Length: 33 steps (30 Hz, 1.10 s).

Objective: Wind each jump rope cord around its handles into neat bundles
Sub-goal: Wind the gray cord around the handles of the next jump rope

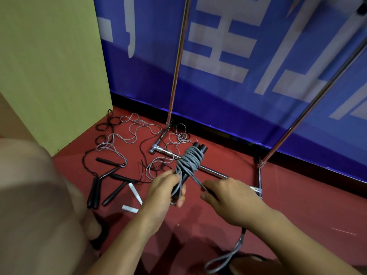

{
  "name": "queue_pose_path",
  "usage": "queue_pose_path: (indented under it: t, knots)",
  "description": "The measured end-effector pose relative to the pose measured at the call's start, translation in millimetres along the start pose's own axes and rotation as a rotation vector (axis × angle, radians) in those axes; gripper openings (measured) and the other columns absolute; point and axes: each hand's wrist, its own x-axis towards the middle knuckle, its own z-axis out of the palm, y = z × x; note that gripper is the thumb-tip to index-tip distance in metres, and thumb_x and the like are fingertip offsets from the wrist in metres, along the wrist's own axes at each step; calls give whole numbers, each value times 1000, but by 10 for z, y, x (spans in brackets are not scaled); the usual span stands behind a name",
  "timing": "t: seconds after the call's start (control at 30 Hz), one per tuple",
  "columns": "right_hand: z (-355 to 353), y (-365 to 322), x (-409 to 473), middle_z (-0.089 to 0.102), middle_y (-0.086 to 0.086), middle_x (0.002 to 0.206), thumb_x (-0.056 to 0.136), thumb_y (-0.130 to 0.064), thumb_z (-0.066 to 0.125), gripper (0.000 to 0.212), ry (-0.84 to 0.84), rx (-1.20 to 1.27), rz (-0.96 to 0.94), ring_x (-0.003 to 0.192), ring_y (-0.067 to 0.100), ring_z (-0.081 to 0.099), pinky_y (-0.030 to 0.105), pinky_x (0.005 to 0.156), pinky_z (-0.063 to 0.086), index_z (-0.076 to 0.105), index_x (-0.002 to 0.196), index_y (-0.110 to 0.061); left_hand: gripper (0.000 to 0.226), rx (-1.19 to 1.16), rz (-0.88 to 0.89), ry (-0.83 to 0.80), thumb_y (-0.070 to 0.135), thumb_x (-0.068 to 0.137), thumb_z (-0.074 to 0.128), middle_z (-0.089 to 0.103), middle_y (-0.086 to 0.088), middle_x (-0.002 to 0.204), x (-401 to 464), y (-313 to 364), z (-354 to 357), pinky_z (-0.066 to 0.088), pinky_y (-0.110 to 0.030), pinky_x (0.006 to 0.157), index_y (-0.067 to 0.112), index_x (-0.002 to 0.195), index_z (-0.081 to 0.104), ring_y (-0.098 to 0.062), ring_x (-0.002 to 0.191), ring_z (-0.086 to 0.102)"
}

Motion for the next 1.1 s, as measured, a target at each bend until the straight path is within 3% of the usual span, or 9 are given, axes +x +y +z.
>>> queue_pose_path:
  t: [0.13, 0.23, 0.4, 0.5, 0.67, 0.83, 0.93, 1.1]
  knots:
    - [34, 8, -3, 66, 6, 89, 98, -49, 41, 31, -31, 20, -26, 90, 33, 61, 41, 71, 49, 56, 102, -23, 26, -19, -15, -24, 20, 92, 53, 52, -5, 69, 2, -41, 11, 37, -25, 53, -5, 94, 51, -19, 52, 43]
    - [29, 12, -3, 65, 6, 87, 98, -50, 41, 28, -21, 21, -49, 88, 34, 61, 42, 70, 49, 53, 97, -24, 14, 42, -17, 11, 7, 99, 49, 50, -5, 69, 24, -79, 22, 41, -22, 53, 7, 86, 52, -17, 52, 46]
    - [-19, -16, -11, 64, 3, 84, 98, -53, 37, 31, 29, -12, -87, 85, 32, 60, 40, 67, 47, 49, 88, -26, 13, 178, -16, 52, 16, 102, 51, 57, 0, 70, 43, -163, 14, 43, -28, 59, 8, 92, 55, -16, 57, 55]
    - [-39, -37, -31, 65, 2, 84, 96, -56, 34, 35, 58, -54, -90, 83, 32, 61, 38, 65, 45, 49, 86, -26, 9, 263, -14, 77, 21, 102, 53, 61, 1, 71, 54, -218, 10, 43, -22, 57, 14, 100, 58, -13, 57, 57]
    - [-52, -94, -62, 66, 4, 84, 90, -53, 23, 32, 71, -78, -97, 80, 34, 61, 39, 64, 44, 38, 80, -27, 6, 405, 11, 173, 25, 98, 58, 60, 3, 69, 108, -331, -21, 45, -25, 57, 25, 93, 57, -11, 55, 53]
    - [-73, -120, -66, 65, 2, 90, 98, -46, 30, 24, 30, -58, -126, 83, 35, 61, 43, 69, 48, 33, 83, -28, 5, 587, 39, 236, 28, 98, 58, 54, 12, 71, 108, -345, -38, 33, -16, 54, 26, 95, 55, 1, 60, 48]
    - [-118, -121, -84, 65, 1, 93, 100, -46, 30, 24, 48, -70, -142, 85, 33, 62, 42, 68, 46, 38, 86, -28, 4, 613, 17, 245, 27, 99, 56, 55, 12, 76, 129, -329, -48, 35, -20, 59, 25, 98, 52, -1, 67, 50]
    - [-106, -139, -118, 63, -1, 81, 94, -48, 20, 26, 85, -123, -214, 72, 32, 62, 41, 59, 44, 33, 81, -30, 2, 623, -19, 196, 28, 100, 55, 65, 8, 88, 173, -358, -88, 45, -25, 71, 30, 99, 54, -9, 82, 61]
